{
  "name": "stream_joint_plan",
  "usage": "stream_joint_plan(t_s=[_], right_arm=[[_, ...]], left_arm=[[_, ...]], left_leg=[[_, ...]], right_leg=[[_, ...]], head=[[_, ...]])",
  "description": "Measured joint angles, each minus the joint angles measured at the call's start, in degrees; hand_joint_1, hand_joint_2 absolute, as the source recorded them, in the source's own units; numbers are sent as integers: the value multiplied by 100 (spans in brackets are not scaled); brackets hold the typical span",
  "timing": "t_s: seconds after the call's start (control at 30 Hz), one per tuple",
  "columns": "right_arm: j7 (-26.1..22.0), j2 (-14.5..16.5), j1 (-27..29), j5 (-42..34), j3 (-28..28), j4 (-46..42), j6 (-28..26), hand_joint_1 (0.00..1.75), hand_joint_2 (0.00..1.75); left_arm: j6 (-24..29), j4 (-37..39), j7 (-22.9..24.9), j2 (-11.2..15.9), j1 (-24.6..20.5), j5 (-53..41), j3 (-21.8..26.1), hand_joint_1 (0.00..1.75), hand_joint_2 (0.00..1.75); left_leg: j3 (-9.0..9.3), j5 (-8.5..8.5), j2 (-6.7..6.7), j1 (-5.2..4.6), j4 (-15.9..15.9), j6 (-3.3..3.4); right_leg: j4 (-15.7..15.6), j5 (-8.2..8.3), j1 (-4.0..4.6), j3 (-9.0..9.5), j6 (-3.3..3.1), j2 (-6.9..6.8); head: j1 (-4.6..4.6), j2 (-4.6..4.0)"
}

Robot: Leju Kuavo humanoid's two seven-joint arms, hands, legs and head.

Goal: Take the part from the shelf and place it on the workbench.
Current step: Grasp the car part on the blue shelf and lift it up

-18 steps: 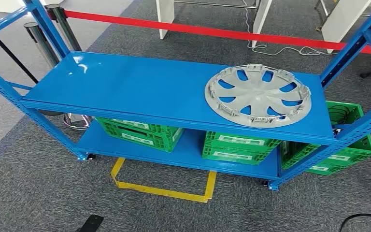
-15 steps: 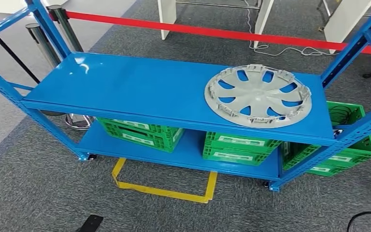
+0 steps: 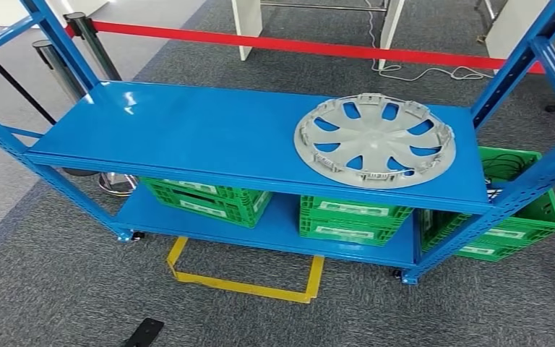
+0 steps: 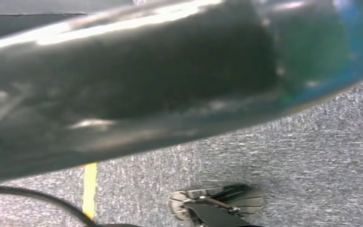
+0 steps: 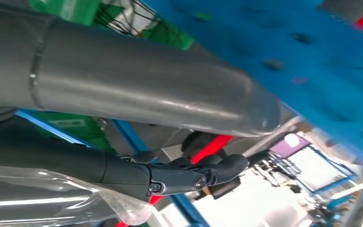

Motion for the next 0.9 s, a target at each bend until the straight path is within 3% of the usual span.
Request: stream_joint_plan(t_s=[0.07,0.2,0.27,0.33,0.37,0.4,0.43,0.5,0.57,0.67,0.73,0.83,0.87,0.9], right_arm=[[18,-77,-160,38,120,142,0,0,0],[25,-151,-227,113,258,248,-86,0,0],[10,-158,-180,197,303,245,-271,0,0],[1,-124,-27,285,359,161,-511,0,0],[2,-96,66,322,385,95,-605,0,0],[7,-68,146,352,407,24,-677,0,0],[10,-47,209,376,425,-43,-730,0,0],[9,0,313,410,459,-168,-822,0,0],[-1,97,457,429,489,-314,-935,0,0],[-11,315,749,469,535,-578,-1146,0,0],[-16,447,881,504,549,-753,-1315,0,0],[-43,677,1102,573,552,-1053,-1606,0,0],[-57,767,1197,601,553,-1151,-1708,0,0],[-74,861,1296,634,555,-1253,-1815,0,0]], left_arm=[[0,0,-1,-2,-23,-11,2,0,0],[4,0,-2,-20,-32,-11,7,0,0],[15,0,-2,-27,-31,-14,20,0,0],[26,0,-2,-39,-23,-22,38,0,0],[28,0,-2,-48,-16,-27,46,0,0],[30,0,-2,-56,-8,-30,54,0,0],[31,0,1,-62,-2,-34,62,0,0],[38,0,9,-64,0,-50,77,0,0],[48,0,13,-63,-5,-77,88,0,0],[54,1,14,-73,3,-108,98,0,0],[60,1,14,-78,2,-120,111,0,0],[68,1,12,-95,-7,-128,144,0,0],[72,2,9,-101,0,-128,155,0,0],[77,2,5,-105,9,-127,165,0,0]], left_leg=[[207,157,9,-31,-510,65],[247,169,-10,-17,-703,117],[275,203,-10,3,-773,149],[275,197,-9,0,-774,163],[280,189,-8,1,-773,165],[287,176,-8,6,-768,159],[300,157,-8,18,-757,142],[320,93,-11,43,-707,74],[302,33,-19,44,-618,-5],[289,-1,-30,42,-572,-64],[230,-148,-19,49,-383,-110],[-222,-654,-2,57,643,-155],[-367,-747,-1,57,946,-149],[-429,-729,-1,53,1059,-130]], right_leg=[[2,2,12,-22,30,-12],[30,-53,3,-90,140,-44],[466,-309,-6,-315,174,-21],[1214,-602,-11,-694,204,-4],[1473,-649,-17,-845,221,-4],[1533,-581,-28,-908,241,-3],[1362,-405,-47,-858,263,-5],[647,-7,-87,-546,325,-4],[172,98,-88,-292,304,11],[145,33,-63,-237,162,12],[148,22,-70,-219,89,3],[146,6,-51,-199,20,-15],[147,0,-37,-195,10,-18],[148,-6,-22,-187,1,-18]], head=[[2,0],[14,0],[35,0],[46,0],[44,0],[46,0],[45,0],[56,0],[68,0],[55,0],[34,0],[11,0],[11,0],[11,0]])
